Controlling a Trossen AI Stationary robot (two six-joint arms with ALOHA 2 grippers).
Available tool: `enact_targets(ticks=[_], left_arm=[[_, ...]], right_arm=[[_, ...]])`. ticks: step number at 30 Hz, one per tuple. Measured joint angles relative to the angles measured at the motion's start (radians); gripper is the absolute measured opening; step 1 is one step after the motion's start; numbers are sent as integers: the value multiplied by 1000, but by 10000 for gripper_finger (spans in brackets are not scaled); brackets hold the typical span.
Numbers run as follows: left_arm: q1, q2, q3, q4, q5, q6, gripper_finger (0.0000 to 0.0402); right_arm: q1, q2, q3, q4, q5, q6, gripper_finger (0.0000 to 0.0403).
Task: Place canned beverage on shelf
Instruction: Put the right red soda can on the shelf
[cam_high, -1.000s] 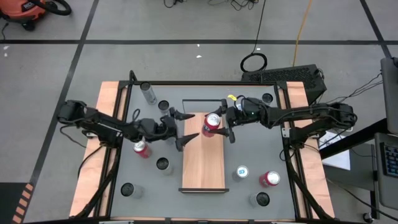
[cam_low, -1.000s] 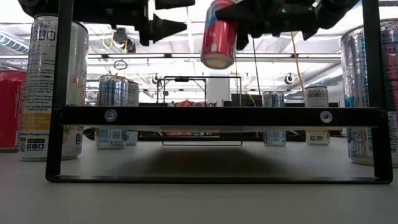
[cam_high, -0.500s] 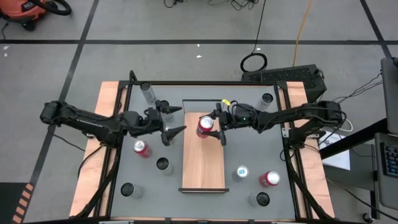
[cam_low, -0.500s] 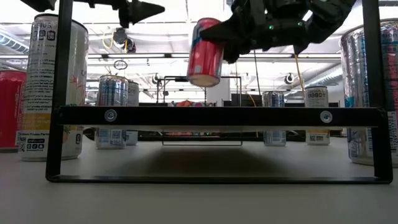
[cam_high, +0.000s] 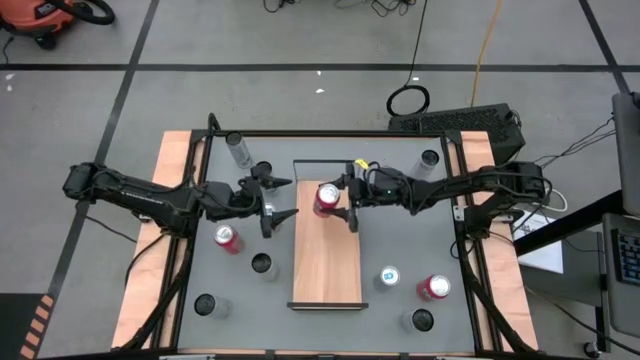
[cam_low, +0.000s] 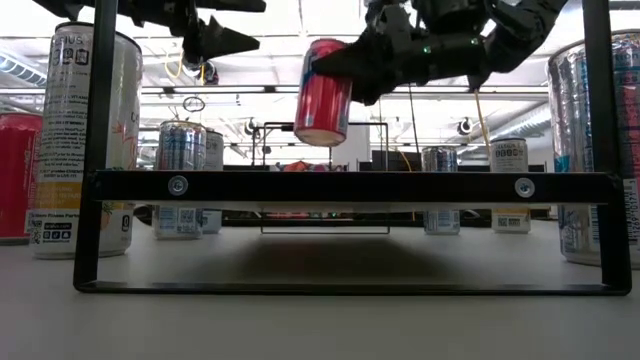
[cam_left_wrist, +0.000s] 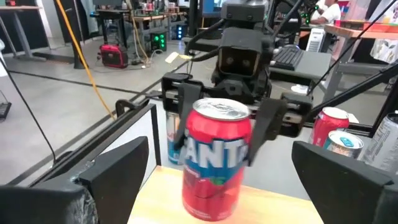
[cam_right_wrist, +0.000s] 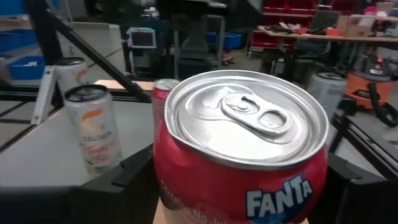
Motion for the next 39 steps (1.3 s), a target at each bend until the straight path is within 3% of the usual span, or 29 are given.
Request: enact_targets(ticks=[11,20,30,39], left_arm=[[30,-27,0,-2,52,-13,395],[27,-27,0,-43,85,-39,395],[37,-32,0,-54,83,-37,395],[32,-29,0,-118,83,-75,395]], right_arm=[[41,53,2,49,2,66,265],[55,156,54,76,90,30,265],[30,215,226,-170,56,-79,265],[26,262,228,-156,46,-69,265]])
